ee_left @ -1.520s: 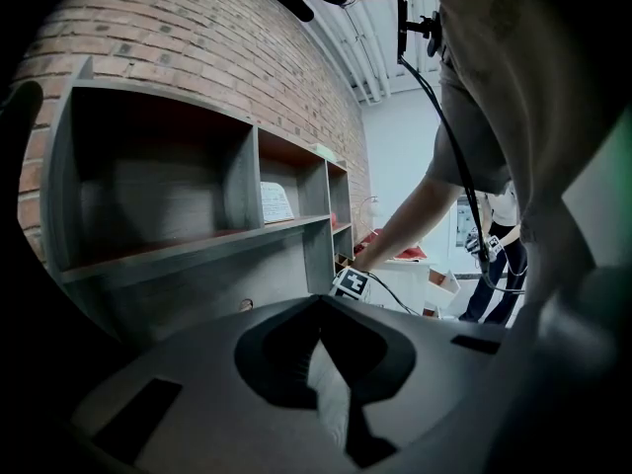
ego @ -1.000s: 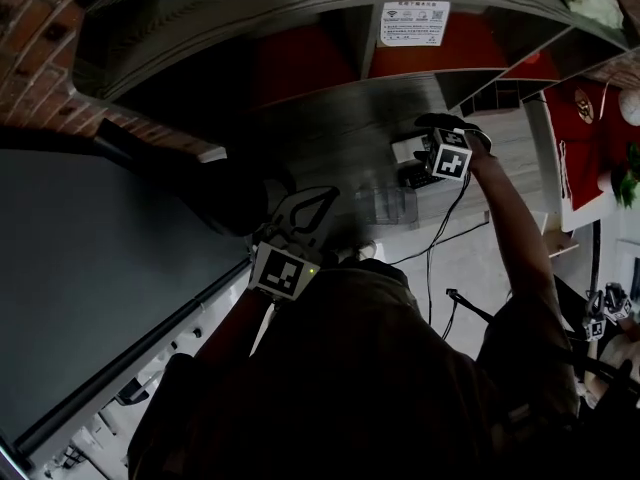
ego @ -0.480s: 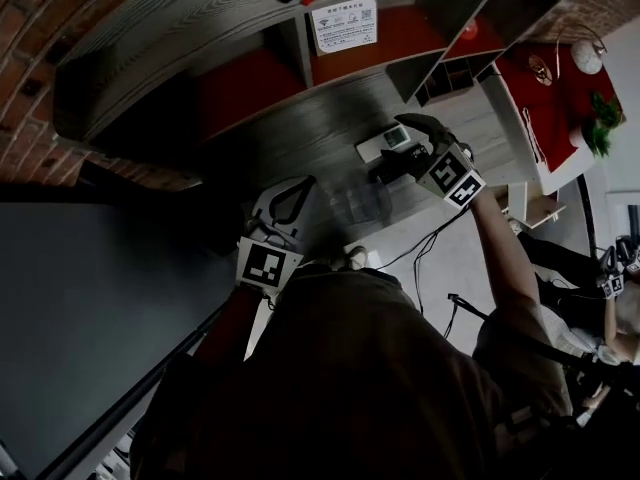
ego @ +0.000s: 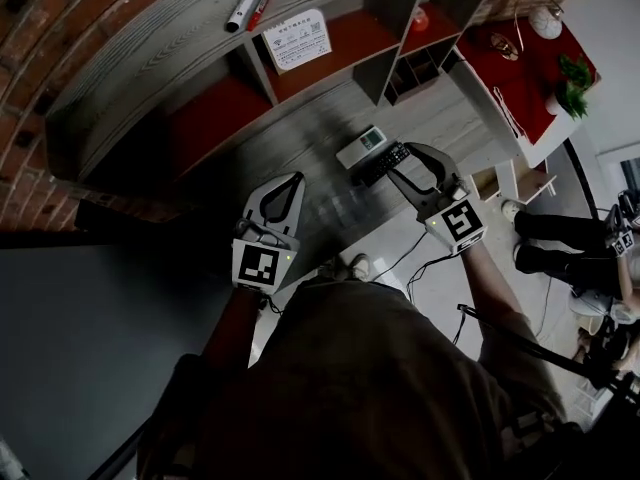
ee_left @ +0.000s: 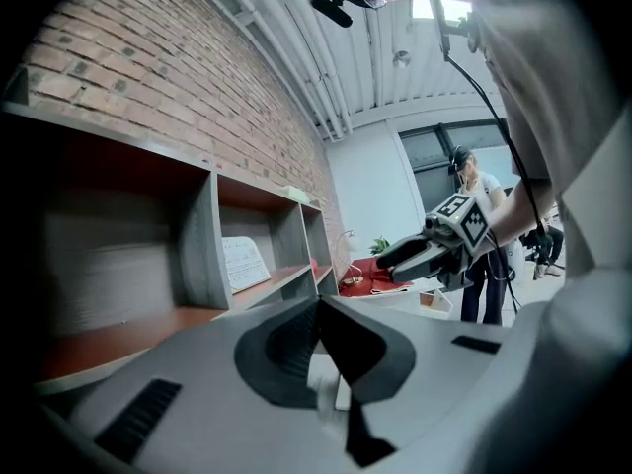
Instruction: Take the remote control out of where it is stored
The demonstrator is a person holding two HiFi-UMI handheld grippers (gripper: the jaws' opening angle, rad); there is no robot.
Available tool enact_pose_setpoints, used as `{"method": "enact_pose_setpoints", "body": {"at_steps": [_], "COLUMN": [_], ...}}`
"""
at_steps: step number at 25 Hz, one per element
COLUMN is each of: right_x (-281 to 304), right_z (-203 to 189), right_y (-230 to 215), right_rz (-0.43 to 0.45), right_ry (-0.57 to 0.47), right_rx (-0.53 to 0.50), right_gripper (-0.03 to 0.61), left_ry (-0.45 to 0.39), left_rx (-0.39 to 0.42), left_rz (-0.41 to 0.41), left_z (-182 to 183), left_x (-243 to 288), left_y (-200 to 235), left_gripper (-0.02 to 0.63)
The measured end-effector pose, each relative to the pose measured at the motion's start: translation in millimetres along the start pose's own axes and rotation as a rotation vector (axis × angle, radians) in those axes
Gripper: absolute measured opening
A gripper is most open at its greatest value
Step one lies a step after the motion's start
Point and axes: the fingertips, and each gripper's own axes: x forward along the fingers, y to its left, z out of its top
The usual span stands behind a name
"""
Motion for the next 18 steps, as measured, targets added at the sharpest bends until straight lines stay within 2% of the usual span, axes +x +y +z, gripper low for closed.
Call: {"method": "enact_pose_setpoints", "body": {"at_steps": [5,10,14,18], "right_x": [-49,-83,-106,-116], "right_z": [15,21,29,29], "right_y": [-14,-5,1,3], "right_rz": [-0.214,-0.287,-0.341,-0.351], "right_ry": [-0.089,-0.129,-0.169,-0.174], "right_rx": [0.083,0.108,0.131,0.165], "right_gripper": [0.096,0.016,0.013,0.012], "left_ry": [-0.019,-0.033,-0.039,-0.014], "left_rx": [0.011,0.017,0.018,0.031], "left_rz": [-0.027,-0.056,-0.074,-0.083], "left_z": [6,13,21,19], "left_x": [6,8,5,2], "left_y": [-7,-22,-36,-41], "left_gripper": [0.011,0.011,0.011,0.011]}}
